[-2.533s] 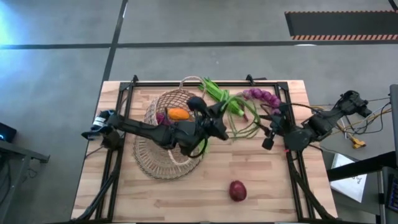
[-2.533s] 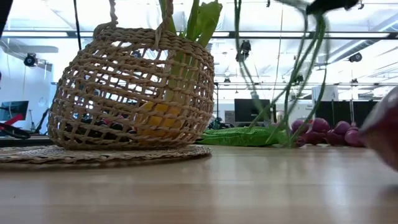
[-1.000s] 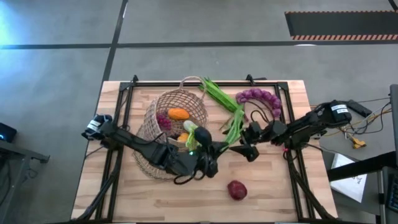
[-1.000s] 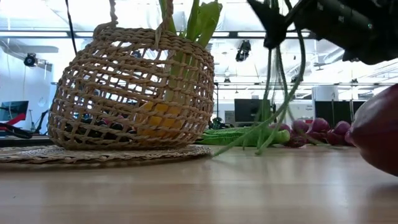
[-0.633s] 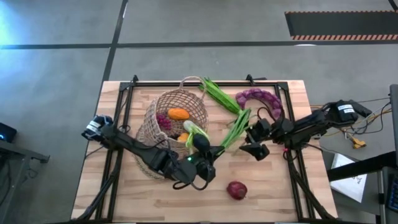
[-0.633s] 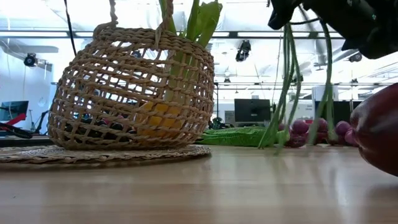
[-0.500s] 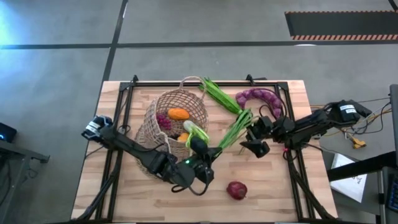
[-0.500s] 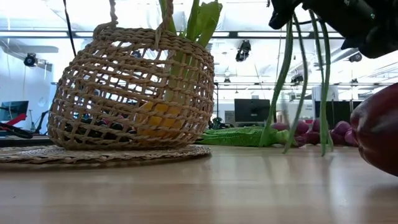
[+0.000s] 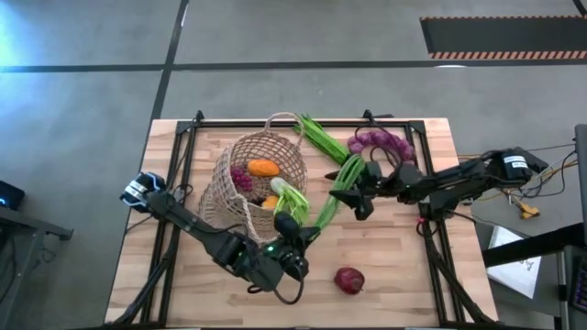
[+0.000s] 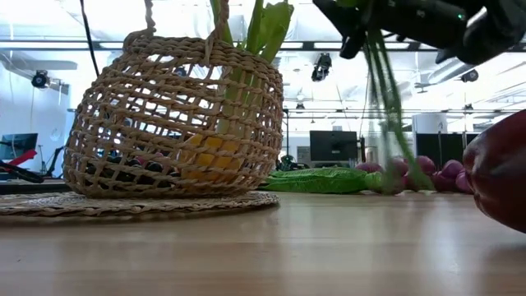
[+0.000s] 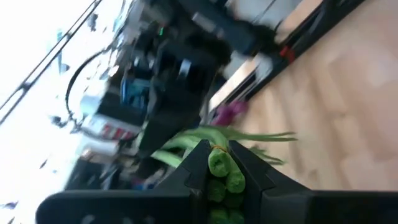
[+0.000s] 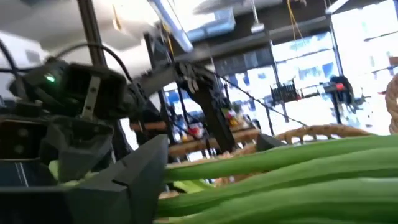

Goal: Build produce basket
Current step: Put the green beans into the basket

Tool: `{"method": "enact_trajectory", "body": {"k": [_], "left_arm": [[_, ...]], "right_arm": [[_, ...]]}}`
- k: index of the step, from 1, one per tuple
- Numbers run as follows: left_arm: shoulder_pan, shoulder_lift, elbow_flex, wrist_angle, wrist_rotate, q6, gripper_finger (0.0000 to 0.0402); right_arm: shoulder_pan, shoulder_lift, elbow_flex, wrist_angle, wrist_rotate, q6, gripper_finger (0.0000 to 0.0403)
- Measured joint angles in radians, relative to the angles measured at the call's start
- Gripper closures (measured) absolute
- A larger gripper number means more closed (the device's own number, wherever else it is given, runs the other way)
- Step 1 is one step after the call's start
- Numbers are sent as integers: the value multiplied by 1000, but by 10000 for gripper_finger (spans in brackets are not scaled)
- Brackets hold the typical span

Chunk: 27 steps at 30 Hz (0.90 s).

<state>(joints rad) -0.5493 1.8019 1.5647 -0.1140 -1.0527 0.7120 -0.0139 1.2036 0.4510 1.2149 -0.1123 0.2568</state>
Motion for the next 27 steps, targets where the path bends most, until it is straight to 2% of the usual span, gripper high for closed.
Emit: {"method": "enact_trajectory", "body": {"k": [6,9,13,18,23,27], "left_arm": [[-27,-3,-71,-2,-232,-1,381],[-45,-3,-88,0,-305,-2,371],[-55,-10,-99,-2,-345,-34,347],[-74,-63,-116,-3,-341,-93,301],[-107,-156,-152,-1,-349,-176,245],[-159,-234,-206,-2,-449,-263,216]], "right_arm": [[0,-50,75,-218,2,-56,263],[0,-85,147,-379,7,-97,316],[2,-93,301,-626,32,-182,378],[0,-29,539,-872,153,-294,383],[0,98,797,-1068,202,-389,384],[0,228,1005,-1206,203,-441,384]]}}
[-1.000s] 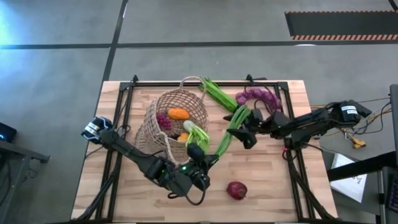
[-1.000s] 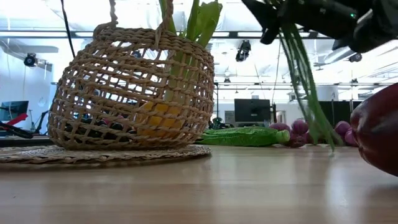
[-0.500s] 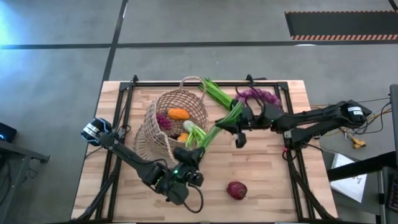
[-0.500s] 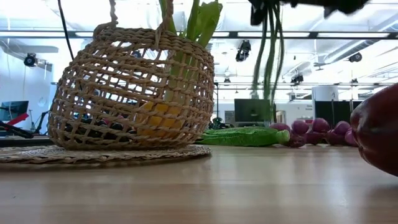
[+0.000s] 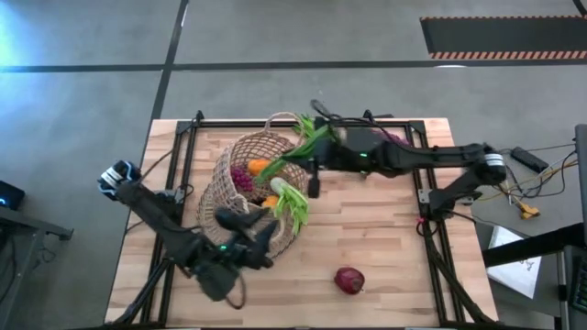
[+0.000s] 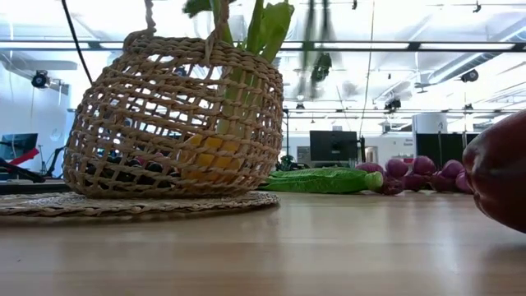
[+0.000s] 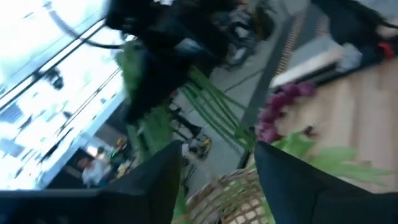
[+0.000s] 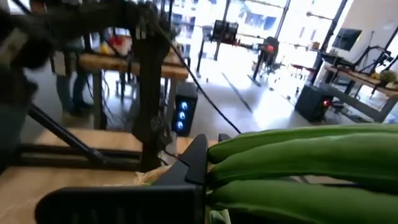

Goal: Build produce basket
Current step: Put the green beans into the basket

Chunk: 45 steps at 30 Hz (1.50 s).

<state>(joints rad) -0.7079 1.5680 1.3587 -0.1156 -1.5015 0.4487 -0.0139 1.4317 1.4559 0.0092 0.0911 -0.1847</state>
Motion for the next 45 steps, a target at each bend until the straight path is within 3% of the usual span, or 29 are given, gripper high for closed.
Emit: {"method": "enact_trajectory", "body": {"k": [2,8,16,27,35,39,45], "left_arm": [[-29,-33,-25,2,-63,-57,210],[-108,-124,-82,2,-71,-229,207],[-157,-176,-122,4,-70,-294,208],[-158,-175,-127,2,-70,-311,208],[-158,-175,-129,3,-70,-315,208],[-158,-174,-129,3,-70,-315,208],[-158,-174,-131,2,-70,-339,208]], "right_arm": [[0,75,110,-104,6,-28,384],[-5,320,451,-386,67,-102,385],[-27,661,887,-725,67,-130,385],[-56,752,819,-713,45,-114,361],[-65,767,819,-721,-49,-87,266],[-71,760,836,-809,-119,-77,220],[-71,715,901,-961,-127,-30,181]]}}
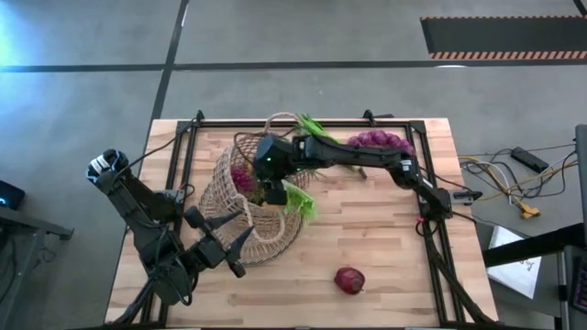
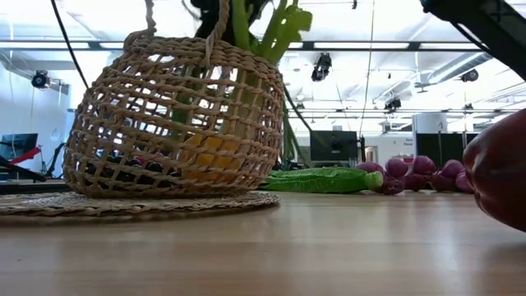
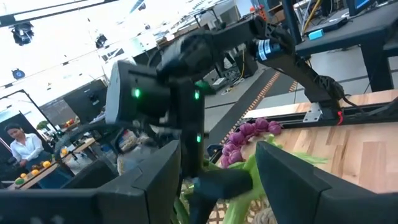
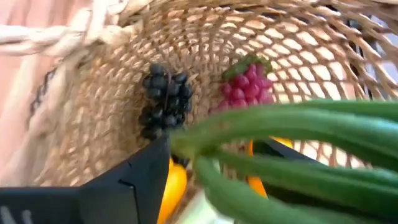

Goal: Build produce basket
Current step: Put the green beans into the basket

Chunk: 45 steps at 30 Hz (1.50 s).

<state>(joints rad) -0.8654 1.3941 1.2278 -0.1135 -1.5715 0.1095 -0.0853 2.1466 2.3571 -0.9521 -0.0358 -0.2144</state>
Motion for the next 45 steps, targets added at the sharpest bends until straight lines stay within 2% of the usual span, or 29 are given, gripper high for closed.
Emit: {"method": "enact_trajectory", "body": {"k": [6,11,18,21,26,35,37,39,41,45], "left_arm": [[0,0,-17,0,1,-2,208],[0,0,-44,33,1,-2,208],[1,0,-62,53,1,-5,208],[13,0,-65,53,2,-63,208],[96,-2,-99,53,1,-104,208],[256,-12,-246,53,11,-194,208],[282,-31,-271,51,57,-232,202],[316,-64,-297,54,159,-280,190],[353,-96,-317,53,249,-308,172],[411,-145,-335,58,361,-306,133]], "right_arm": [[-1,-62,-2,-135,0,12,158],[-1,-136,-2,-168,-7,13,155],[1,-161,-4,-194,-226,33,160],[5,-143,-4,-184,-289,25,161],[4,-117,-7,-183,-297,5,159],[-3,-120,-7,-174,-297,-24,168],[-3,-120,-7,-168,-297,-32,167],[-3,-120,-7,-168,-297,-34,166],[-3,-120,-7,-168,-297,-34,166],[-3,-120,-7,-168,-297,-34,166]]}}
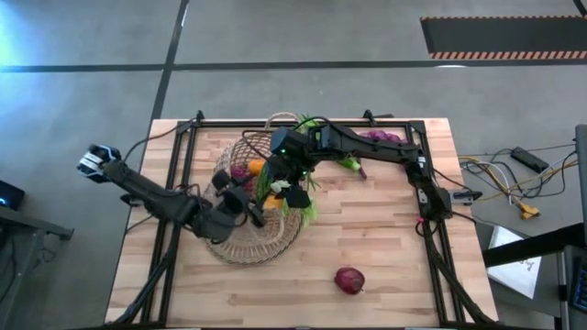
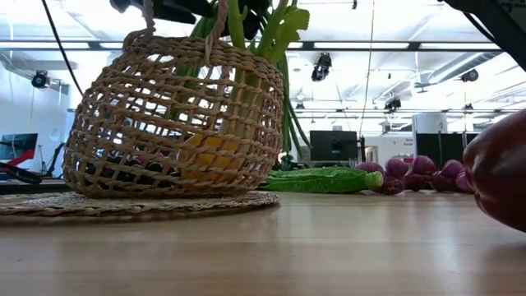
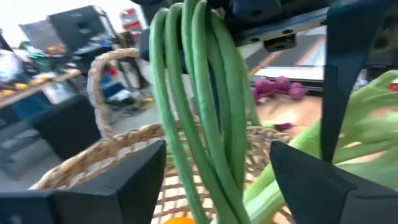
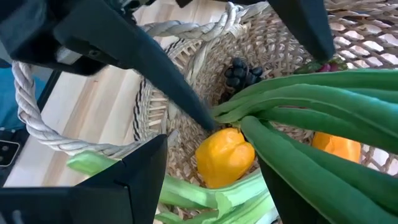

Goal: Build produce basket
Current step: Put the green beans into the basket

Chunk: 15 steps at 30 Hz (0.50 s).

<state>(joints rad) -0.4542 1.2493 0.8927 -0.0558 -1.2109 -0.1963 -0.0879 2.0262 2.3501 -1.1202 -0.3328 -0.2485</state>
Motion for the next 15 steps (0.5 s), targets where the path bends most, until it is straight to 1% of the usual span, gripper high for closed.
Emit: {"method": "enact_trajectory", "body": {"k": [2,6,12,15], "left_arm": [[17,-16,-7,21,41,21,120],[54,-23,-40,123,47,107,114],[120,-12,-95,242,19,130,115],[140,-12,-113,281,25,131,131]], "right_arm": [[0,0,0,0,0,-4,165],[0,0,0,0,0,-7,165],[-3,1,0,-1,11,-10,165],[-4,1,0,-7,23,-16,165]]}}
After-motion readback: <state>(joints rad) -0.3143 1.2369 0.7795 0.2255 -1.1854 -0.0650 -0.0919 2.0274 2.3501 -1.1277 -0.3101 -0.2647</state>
